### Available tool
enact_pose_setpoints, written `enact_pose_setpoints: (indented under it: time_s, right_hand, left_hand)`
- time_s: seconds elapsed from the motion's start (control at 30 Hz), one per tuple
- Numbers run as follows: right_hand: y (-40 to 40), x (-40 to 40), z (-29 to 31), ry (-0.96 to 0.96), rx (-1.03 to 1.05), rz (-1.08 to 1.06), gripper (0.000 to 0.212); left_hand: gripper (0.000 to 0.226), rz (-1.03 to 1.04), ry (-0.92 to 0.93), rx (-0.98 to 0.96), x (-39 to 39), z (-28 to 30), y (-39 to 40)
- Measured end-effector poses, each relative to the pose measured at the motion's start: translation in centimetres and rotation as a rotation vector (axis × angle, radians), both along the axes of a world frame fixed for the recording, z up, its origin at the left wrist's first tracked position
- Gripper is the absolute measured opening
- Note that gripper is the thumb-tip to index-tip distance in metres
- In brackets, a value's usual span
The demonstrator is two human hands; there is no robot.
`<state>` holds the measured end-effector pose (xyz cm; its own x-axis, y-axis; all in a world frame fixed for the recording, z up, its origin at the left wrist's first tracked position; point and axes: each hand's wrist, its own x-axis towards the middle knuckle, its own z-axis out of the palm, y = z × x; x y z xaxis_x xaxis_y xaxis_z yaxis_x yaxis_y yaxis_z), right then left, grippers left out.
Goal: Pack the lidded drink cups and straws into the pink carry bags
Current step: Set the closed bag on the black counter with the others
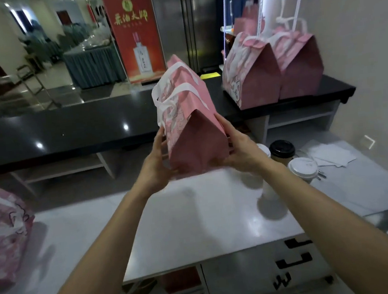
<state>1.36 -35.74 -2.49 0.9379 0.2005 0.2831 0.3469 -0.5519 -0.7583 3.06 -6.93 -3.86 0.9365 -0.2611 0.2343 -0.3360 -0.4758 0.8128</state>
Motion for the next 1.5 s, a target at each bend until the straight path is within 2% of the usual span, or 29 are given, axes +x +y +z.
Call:
enact_pose_setpoints:
  time_s: [0.33, 0.6, 0.7, 0.8, 0.93, 1.07, 1.27, 1.4, 1.5]
  right_hand:
    - [-5.9, 13.3, 2.9, -0.020, 0.004, 0.030, 0.135]
    - [-8.9, 21.1, 0.7, 0.085, -0.041, 0.042, 0.134]
    - [-9.5, 21.4, 0.2, 0.123, -0.035, 0.030, 0.136]
    - [-11.1, 20.7, -0.6, 0.140, -0.128, -0.013, 0.137]
    - [-13.1, 18.0, -3.2, 0.235, -0.395, -0.012, 0.101]
    - [-12.2, 16.7, -5.1, 0.346, -0.634, 0.072, 0.087]
    - [-10.4, 16.6, -5.4, 0.329, -0.653, 0.096, 0.084]
    - [-10.3, 16.1, -6.0, 0.337, -0.640, 0.108, 0.085]
    - [-10.5, 16.0, -6.4, 0.337, -0.643, 0.110, 0.083]
  left_hand:
    - [0.139, -0.031, 0.019, -0.025, 13.5, 3.4, -5.6]
    - [0.151, 0.030, 0.119, 0.024, 19.1, 0.9, -9.3]
    - [0.150, 0.064, 0.084, 0.058, 19.7, 1.0, -9.9]
    - [0.154, 0.077, 0.092, 0.041, 20.1, 1.6, -10.2]
    - [0.157, 0.077, 0.093, 0.054, 20.9, 1.4, -10.4]
    - [0.166, 0.115, 0.096, 0.082, 21.7, 1.5, -11.2]
    - [0.166, 0.126, 0.102, 0.109, 23.5, 1.9, -12.4]
    - [0.153, 0.126, 0.093, 0.115, 24.7, 1.6, -13.3]
    - [0.152, 0.130, 0.087, 0.113, 25.3, 1.6, -13.9]
